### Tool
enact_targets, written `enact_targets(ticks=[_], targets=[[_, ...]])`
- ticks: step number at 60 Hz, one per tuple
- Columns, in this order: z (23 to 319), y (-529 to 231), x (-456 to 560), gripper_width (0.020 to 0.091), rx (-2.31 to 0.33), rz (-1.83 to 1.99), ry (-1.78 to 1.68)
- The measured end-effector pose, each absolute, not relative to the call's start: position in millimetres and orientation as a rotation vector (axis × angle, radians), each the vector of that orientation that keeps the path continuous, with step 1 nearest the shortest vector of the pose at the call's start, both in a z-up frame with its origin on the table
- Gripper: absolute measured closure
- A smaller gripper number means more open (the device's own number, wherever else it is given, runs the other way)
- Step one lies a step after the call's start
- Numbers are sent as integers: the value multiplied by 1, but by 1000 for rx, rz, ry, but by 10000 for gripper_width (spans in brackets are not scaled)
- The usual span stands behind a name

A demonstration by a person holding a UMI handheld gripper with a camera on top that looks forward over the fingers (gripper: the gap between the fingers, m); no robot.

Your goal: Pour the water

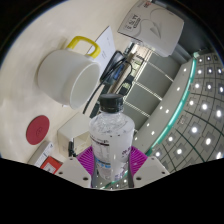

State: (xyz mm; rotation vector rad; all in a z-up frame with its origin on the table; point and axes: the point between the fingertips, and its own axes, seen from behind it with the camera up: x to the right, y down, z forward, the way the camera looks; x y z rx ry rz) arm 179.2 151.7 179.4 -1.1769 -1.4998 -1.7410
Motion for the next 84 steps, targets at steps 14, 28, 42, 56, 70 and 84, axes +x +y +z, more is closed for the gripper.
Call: enact_targets(ticks=[14, 28, 42, 56, 70, 84], targets=[[173, 149, 184, 685, -1280, -1661, -1462], [203, 122, 184, 682, -1768, -1039, -814], [187, 107, 175, 682, -1945, -379, -308], [129, 115, 187, 681, -1976, -35, -51], [68, 130, 205, 673, -2013, 27, -19], [48, 126, 211, 584, -1989, 31, -10]])
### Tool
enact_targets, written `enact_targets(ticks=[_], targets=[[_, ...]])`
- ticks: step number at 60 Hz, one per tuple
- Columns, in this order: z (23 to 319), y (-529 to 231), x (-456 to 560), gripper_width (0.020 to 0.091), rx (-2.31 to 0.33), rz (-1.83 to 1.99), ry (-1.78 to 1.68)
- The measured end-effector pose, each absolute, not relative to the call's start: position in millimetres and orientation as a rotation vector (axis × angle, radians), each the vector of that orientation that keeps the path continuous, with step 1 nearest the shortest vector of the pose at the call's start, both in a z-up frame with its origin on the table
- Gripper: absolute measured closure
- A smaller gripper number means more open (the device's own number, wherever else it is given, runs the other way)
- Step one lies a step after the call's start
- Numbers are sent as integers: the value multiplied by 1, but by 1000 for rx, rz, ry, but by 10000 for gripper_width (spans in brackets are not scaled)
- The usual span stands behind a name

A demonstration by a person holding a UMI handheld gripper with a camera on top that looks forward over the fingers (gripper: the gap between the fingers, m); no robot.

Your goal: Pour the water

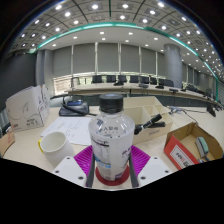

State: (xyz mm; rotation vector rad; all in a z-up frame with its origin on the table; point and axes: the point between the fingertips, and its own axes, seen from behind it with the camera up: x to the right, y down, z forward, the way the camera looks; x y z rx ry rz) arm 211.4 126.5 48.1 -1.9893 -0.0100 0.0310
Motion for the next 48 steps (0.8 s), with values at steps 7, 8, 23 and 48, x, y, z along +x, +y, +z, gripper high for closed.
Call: enact_targets(ticks=[7, 8, 23, 48], targets=[[41, 118, 212, 367, -2046, 24, 15], [40, 117, 212, 298, -2057, 25, 17], [90, 53, 202, 243, -2128, -21, 113], [198, -131, 95, 244, -2179, -80, 163]])
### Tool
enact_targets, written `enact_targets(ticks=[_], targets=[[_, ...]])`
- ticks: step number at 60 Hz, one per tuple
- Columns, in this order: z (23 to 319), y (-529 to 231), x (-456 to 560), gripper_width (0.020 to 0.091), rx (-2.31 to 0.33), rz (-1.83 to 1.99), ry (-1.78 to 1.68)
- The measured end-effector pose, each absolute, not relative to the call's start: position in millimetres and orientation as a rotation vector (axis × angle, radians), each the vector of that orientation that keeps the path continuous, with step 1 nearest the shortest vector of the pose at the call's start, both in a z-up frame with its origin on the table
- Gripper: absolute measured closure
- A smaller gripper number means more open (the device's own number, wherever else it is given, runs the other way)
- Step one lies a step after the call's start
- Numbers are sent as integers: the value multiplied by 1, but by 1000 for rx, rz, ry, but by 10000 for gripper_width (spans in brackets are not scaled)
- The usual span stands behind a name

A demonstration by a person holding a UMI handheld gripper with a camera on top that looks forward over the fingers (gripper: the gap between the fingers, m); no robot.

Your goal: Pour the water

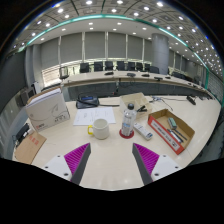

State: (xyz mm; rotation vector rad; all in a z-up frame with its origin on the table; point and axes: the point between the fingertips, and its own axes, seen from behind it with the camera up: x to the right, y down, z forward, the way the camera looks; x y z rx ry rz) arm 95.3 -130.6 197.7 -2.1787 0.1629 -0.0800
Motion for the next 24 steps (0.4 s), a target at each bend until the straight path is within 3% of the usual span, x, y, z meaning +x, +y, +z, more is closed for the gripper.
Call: enact_targets(ticks=[24], targets=[[195, -198, 47, 243, -2219, -102, 103]])
